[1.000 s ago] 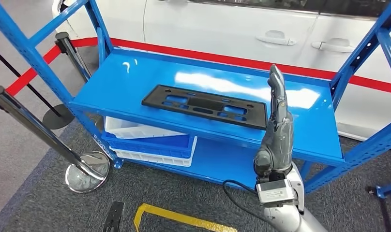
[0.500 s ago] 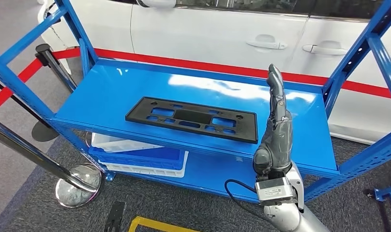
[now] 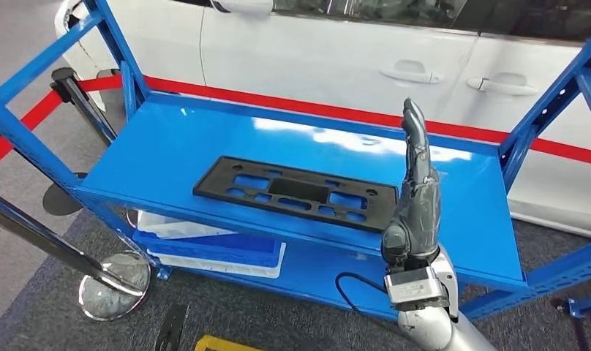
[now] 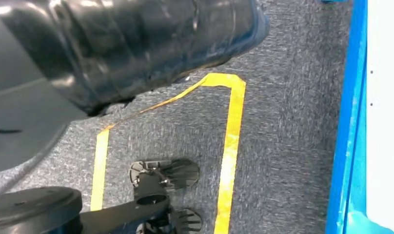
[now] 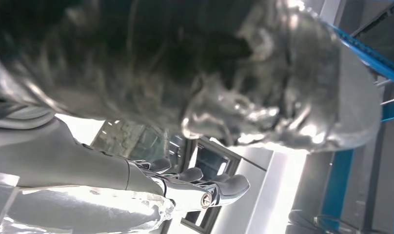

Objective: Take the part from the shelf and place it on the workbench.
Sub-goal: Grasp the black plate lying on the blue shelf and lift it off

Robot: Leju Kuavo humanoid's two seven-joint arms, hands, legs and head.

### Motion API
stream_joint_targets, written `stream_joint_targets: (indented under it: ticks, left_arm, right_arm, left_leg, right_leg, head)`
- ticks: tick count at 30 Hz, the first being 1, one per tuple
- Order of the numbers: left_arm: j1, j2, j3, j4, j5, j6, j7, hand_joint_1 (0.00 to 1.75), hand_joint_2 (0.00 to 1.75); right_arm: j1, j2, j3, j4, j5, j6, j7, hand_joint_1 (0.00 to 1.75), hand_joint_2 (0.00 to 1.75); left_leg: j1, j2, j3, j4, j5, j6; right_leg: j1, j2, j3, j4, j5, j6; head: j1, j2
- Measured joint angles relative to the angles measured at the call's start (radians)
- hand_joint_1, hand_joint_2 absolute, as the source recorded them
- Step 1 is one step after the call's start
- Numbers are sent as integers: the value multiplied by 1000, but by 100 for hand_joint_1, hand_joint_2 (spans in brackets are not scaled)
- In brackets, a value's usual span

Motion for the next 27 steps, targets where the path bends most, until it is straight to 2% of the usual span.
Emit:
stream_joint_targets:
  ticks: [3,5,6,8,9,10,11,13,14,15,17,19,20,21,23,24,25,26,27]
  left_arm:
    - [0,0,0,0,-5,-1,-5,0,0]
    - [-1,0,0,0,-8,-1,-5,0,0]
    - [-1,0,0,0,-10,-2,-6,0,0]
    - [0,0,0,0,-15,-3,-6,0,0]
    - [2,0,0,0,-18,-3,-6,0,0]
    - [3,-1,0,0,-20,-4,-6,0,0]
    - [4,-1,0,0,-23,-4,-6,0,0]
    - [3,-1,0,0,-27,-6,-5,0,0]
    - [1,-1,0,0,-27,-7,-4,0,0]
    - [0,-1,0,0,-28,-7,-4,0,0]
    - [1,-1,0,0,-30,-8,-3,0,0]
    - [3,-1,0,0,-33,-10,-2,0,0]
    - [3,-1,0,0,-35,-12,-2,0,0]
    - [2,-1,0,0,-37,-15,-2,0,0]
    - [2,-1,0,0,-39,-19,0,0,0]
    - [2,-2,0,0,-40,-21,1,0,0]
    - [3,-2,0,0,-41,-22,3,0,0]
    - [3,-3,0,0,-42,-22,5,0,0]
    - [3,-3,0,0,-43,-23,7,0,0]
  right_arm:
    - [2,0,0,-1,0,9,2,0,0]
    - [2,0,0,-2,0,24,5,0,0]
    - [2,0,0,-3,0,33,6,0,0]
    - [3,0,2,-3,-1,52,11,0,0]
    - [5,0,5,-2,-3,63,14,0,0]
    - [8,0,8,-1,-5,74,17,0,0]
    - [10,0,13,0,-9,87,20,0,0]
    - [15,0,24,4,-16,106,25,0,0]
    - [16,0,29,6,-18,112,26,0,44]
    - [17,0,34,8,-19,115,26,0,87]
    - [18,0,43,12,-19,119,27,0,175]
    - [19,0,51,16,-18,128,30,0,175]
    - [20,0,56,20,-15,137,33,0,175]
    - [20,1,63,26,-12,147,36,0,175]
    - [24,4,82,44,-4,168,42,0,175]
    - [27,7,93,56,-2,177,44,0,175]
    - [30,10,103,67,-1,184,45,0,175]
    - [32,14,112,79,0,191,46,0,175]
    - [33,19,121,90,0,197,47,0,175]
  left_leg:
    - [1,1,-4,4,-4,-14]
    - [4,1,-19,39,-28,-27]
    - [6,2,-40,84,-53,-33]
    - [11,2,-101,208,-107,-43]
    - [13,2,-125,254,-119,-46]
    - [15,2,-135,268,-113,-48]
    - [16,2,-124,242,-89,-48]
    - [17,2,-60,108,-26,-43]
    - [15,2,-29,47,-5,-39]
    - [12,1,-11,10,3,-33]
    - [7,0,-4,-5,2,-23]
    - [10,0,1,-14,7,-12]
    - [11,1,4,-19,9,-6]
    - [13,1,7,-24,12,0]
    - [11,2,9,-26,11,8]
    - [9,2,9,-26,10,11]
    - [8,1,9,-25,9,12]
    - [7,1,9,-24,8,12]
    - [7,0,11,-23,7,12]
  right_leg:
    - [2,3,4,-10,-1,-19]
    - [-2,3,10,-17,2,-29]
    - [-4,1,12,-20,2,-33]
    - [-4,-1,13,-20,1,-38]
    - [-4,-1,13,-20,0,-39]
    - [-4,-1,14,-20,-1,-39]
    - [-5,0,16,-20,-2,-38]
    - [-6,1,20,-20,-5,-34]
    - [-5,1,21,-20,-6,-29]
    - [-4,1,22,-21,-7,-24]
    - [-3,1,23,-26,-7,-13]
    - [-3,1,25,-25,-12,-2]
    - [-3,0,18,-9,-25,1]
    - [-3,0,0,30,-49,3]
    - [-3,-1,-61,158,-111,4]
    - [-3,-1,-92,219,-131,4]
    - [-3,-1,-110,252,-135,4]
    - [-3,-1,-110,247,-119,2]
    - [-3,-1,-89,201,-86,0]
  head:
    - [0,0]
    - [-2,0]
    - [-4,0]
    - [-7,0]
    - [-7,0]
    - [-7,0]
    - [-7,0]
    - [-7,0]
    - [-7,0]
    - [-6,0]
    - [-6,0]
    - [-5,0]
    - [-5,0]
    - [-4,0]
    - [-3,0]
    - [-3,0]
    - [-3,0]
    - [-3,0]
    - [-3,0]
